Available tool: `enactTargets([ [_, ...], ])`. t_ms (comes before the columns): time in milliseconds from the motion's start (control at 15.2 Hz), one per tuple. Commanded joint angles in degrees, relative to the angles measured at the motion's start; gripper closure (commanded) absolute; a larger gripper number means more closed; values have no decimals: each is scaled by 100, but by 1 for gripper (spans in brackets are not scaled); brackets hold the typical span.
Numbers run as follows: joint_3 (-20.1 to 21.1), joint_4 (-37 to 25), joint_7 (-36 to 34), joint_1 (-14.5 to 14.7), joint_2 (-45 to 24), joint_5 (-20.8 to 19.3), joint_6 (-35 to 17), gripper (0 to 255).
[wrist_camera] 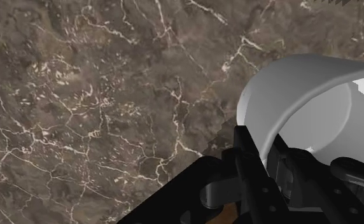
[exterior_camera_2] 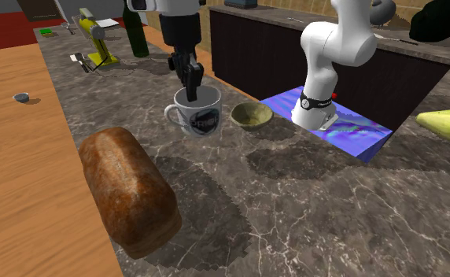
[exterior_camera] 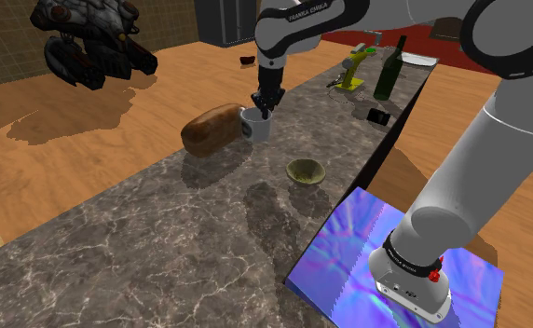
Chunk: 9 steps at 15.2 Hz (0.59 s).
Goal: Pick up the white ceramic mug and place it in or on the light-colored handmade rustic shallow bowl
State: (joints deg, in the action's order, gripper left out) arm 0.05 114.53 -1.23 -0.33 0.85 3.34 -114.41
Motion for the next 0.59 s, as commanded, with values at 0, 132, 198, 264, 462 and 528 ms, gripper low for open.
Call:
enactTargets([
  [0,5,-103,-18,5,44,-3,149,255],
  [132,4,-223,-26,4,74,-7,299,255],
  [198,4,-285,-29,3,87,-8,374,255],
  [264,3,-349,-33,3,100,-10,449,255],
  [462,2,-546,-45,2,129,-14,676,255],
  [528,2,-615,-48,2,136,-15,752,255],
])
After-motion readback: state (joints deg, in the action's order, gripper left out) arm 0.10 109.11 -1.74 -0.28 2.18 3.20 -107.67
